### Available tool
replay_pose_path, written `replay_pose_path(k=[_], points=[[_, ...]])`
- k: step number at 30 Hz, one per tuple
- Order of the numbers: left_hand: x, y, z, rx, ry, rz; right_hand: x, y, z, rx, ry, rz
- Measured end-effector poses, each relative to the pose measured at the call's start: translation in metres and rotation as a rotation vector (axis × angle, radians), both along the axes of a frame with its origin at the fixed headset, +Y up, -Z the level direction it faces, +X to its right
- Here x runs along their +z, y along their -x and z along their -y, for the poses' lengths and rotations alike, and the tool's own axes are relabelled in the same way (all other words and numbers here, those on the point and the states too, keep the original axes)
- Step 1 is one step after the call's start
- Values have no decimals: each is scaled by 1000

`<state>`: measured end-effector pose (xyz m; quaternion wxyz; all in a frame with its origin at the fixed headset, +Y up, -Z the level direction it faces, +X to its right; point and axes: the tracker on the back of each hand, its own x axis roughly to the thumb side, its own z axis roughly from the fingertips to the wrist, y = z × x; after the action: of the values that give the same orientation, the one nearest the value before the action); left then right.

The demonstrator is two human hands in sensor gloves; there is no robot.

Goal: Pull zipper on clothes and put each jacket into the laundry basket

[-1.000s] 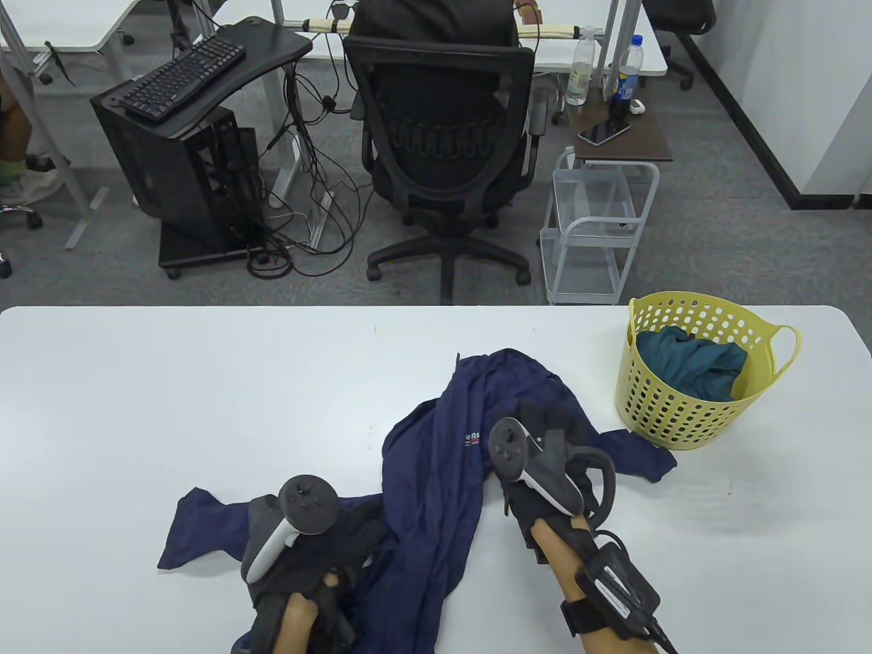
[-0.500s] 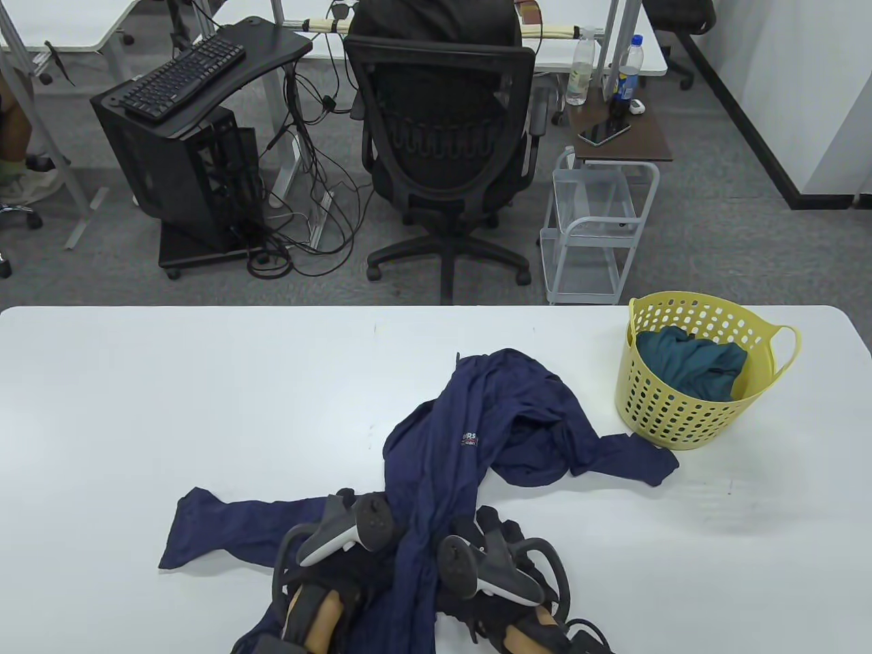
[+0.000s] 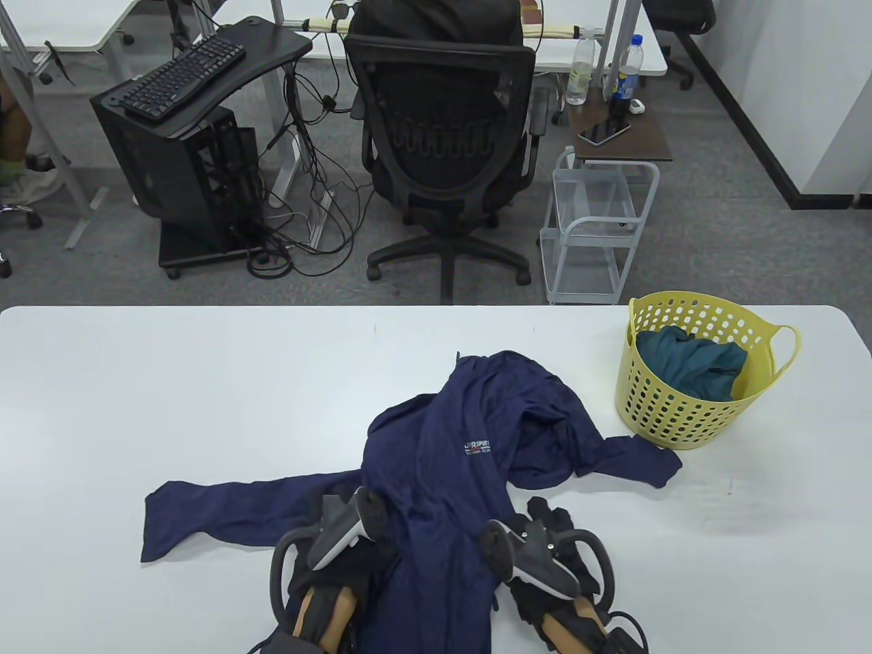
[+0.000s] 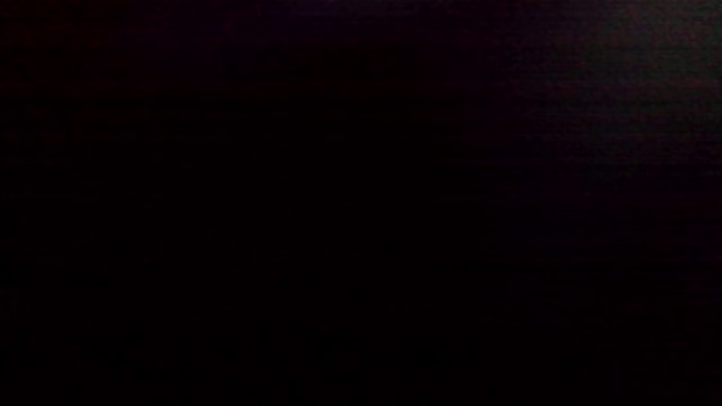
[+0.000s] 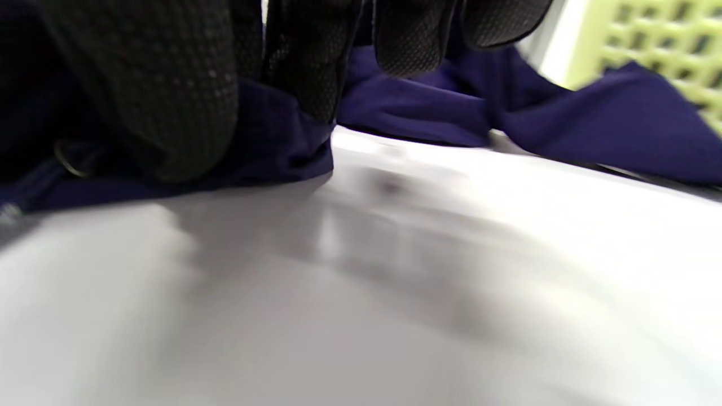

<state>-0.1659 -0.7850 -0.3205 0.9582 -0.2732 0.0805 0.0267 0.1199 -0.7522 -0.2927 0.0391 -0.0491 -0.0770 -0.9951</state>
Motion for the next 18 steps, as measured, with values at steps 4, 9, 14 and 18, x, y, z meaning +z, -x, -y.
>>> replay_pose_path(k=[4, 9, 14, 18], points=[[-2, 20, -2, 0, 13, -60, -10, -52, -5, -27, 6, 157], [5, 15, -14, 41, 63, -32, -17, -86, -3, -95, 13, 275], [12, 8, -30, 56, -11, 28, -11, -84, -15, -91, 60, 251], [11, 23, -46, 138, -195, -58, 0, -56, -43, -151, -74, 187]])
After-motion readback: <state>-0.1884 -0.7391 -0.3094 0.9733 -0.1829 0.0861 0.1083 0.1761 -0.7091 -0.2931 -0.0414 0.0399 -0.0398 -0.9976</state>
